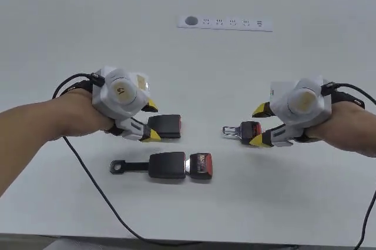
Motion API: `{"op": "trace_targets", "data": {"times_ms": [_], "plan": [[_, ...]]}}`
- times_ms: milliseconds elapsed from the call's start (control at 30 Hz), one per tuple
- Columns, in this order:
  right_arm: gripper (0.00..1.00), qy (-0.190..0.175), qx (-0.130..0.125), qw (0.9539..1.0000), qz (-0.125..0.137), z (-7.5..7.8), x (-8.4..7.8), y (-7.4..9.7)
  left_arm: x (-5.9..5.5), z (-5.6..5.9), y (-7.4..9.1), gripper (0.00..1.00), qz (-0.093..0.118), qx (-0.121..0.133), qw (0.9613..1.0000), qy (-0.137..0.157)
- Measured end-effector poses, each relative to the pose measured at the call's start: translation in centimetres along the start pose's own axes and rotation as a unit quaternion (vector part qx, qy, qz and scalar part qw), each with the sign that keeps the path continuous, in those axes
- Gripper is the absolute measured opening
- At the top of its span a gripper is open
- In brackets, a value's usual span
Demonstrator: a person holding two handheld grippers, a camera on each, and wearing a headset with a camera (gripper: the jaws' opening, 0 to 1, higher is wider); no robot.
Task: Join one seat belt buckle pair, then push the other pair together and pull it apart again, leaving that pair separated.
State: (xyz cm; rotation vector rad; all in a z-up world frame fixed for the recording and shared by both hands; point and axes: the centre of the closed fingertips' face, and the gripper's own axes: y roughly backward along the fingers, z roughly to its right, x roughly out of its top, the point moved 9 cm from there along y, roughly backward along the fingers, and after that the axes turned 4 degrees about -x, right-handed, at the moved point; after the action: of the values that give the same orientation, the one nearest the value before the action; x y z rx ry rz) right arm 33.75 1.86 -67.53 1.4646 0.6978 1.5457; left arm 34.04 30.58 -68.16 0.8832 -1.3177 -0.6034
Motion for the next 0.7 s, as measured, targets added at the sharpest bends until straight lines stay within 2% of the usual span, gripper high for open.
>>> {"op": "trace_targets", "data": {"times_ms": [200, 333, 400, 500, 700], "plan": [[0.33, 0.006, 0.013, 0.9998, -0.011, 0.1, -0.7, -1.4, -0.3, -0.2, -1.0, 0.39, -0.017, -0.013, 0.9997, -0.014], [0.33, 0.004, 0.019, 0.9998, -0.011, 0.4, -0.6, -1.4, -0.4, -0.7, -1.4, 0.36, -0.017, -0.018, 0.9996, -0.012], [0.32, 0.004, 0.024, 0.9996, -0.013, 0.6, -1.0, -1.8, -0.1, -0.5, -1.5, 0.35, -0.016, -0.022, 0.9996, -0.01], [0.32, 0.008, 0.032, 0.9994, -0.013, 0.5, -0.9, -1.9, -0.4, -0.7, -1.8, 0.34, -0.018, -0.028, 0.9994, -0.012], [0.32, 0.012, 0.042, 0.9989, -0.014, 0.6, -1.0, -2.1, -0.3, -0.6, -1.8, 0.34, -0.011, -0.035, 0.9991, -0.02]]}}
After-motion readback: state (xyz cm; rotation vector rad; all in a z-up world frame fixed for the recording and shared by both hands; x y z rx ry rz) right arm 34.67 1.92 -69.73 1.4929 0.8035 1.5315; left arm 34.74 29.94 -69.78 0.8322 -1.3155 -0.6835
